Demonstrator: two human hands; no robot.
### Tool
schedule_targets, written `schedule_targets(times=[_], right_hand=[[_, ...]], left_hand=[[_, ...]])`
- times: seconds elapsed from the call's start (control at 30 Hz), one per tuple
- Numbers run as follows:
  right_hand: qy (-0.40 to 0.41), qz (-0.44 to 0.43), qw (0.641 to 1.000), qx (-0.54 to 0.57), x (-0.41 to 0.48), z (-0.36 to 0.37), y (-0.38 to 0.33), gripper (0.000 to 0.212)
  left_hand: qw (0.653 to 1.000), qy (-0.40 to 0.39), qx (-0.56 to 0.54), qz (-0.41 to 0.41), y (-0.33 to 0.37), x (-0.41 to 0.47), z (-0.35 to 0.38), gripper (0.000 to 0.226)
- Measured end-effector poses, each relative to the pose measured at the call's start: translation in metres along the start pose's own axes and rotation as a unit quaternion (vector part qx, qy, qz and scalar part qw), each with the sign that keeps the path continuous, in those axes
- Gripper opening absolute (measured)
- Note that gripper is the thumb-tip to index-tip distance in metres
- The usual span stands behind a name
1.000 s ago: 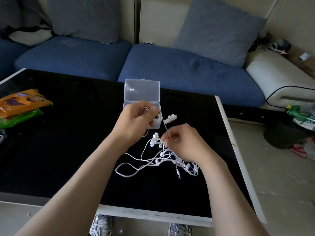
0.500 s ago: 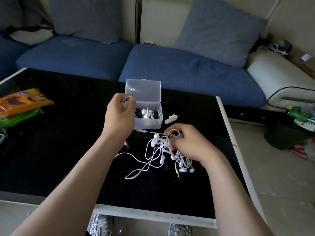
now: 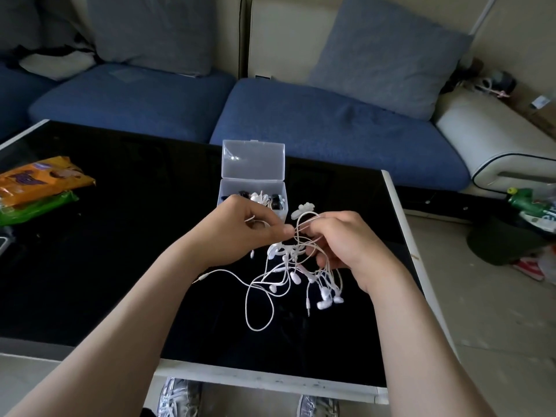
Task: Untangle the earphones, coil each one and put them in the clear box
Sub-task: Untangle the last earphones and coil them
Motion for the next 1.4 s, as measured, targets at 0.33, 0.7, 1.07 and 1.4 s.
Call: schedule_targets(times=[0.33,0.7,1.07,1.4], right_hand=[[-0.070,-0.018,0.997,0.034,0.000,0.004,0.003,0.016],[0.001,-0.008,0.979,0.205,0.000,0.000,-0.008,0.031],[0.217,-0.033,0.958,0.185,-0.003,-0.008,-0.006,0.024],[0.438,0.054,0.825,-0.353,0.003,-0.003,0.016,0.028]], left_hand=[[0.994,0.053,0.100,-0.007,-0.010,0.006,0.005,0.024],[0.987,0.117,0.099,-0.051,-0.016,0.006,0.004,0.031],[0.941,0.238,0.212,-0.114,-0.027,0.004,0.000,0.033],[0.893,0.270,0.297,-0.203,-0.020,-0.003,-0.001,0.043]])
Point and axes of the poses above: each hand's wrist, its own x-axis towards the middle knuckle, its own z-axis out of the palm, y = z × x, the point moved 1 cm from there along x, towards the middle knuckle, and after that the axes turned 12 degrees about z, right-handed, at the moved point
